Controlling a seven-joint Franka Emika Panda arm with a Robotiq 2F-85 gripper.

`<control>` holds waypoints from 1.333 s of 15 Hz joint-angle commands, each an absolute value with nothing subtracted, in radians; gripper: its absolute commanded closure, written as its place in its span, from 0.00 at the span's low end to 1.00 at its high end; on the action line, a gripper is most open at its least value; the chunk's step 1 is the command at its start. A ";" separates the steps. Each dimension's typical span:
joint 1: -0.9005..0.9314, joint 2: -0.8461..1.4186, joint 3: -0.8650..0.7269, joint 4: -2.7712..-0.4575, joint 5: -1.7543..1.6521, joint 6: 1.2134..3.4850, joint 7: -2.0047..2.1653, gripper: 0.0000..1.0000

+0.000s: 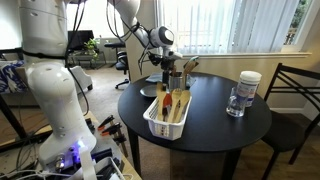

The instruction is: Remove the wooden spatula from the basket and put in the spoon holder

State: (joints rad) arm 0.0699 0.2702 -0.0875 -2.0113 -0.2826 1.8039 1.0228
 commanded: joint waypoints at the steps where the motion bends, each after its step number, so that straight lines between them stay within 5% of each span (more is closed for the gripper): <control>1: 0.074 0.271 -0.081 -1.987 -0.307 1.735 1.029 0.99; 12: 0.126 0.313 -0.038 -1.716 -0.551 1.275 0.952 0.97; 20: 0.105 0.250 -0.024 -1.624 -0.482 1.350 0.968 0.97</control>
State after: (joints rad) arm 0.1238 0.3000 -0.0338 -1.6420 -0.5348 1.3171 0.9910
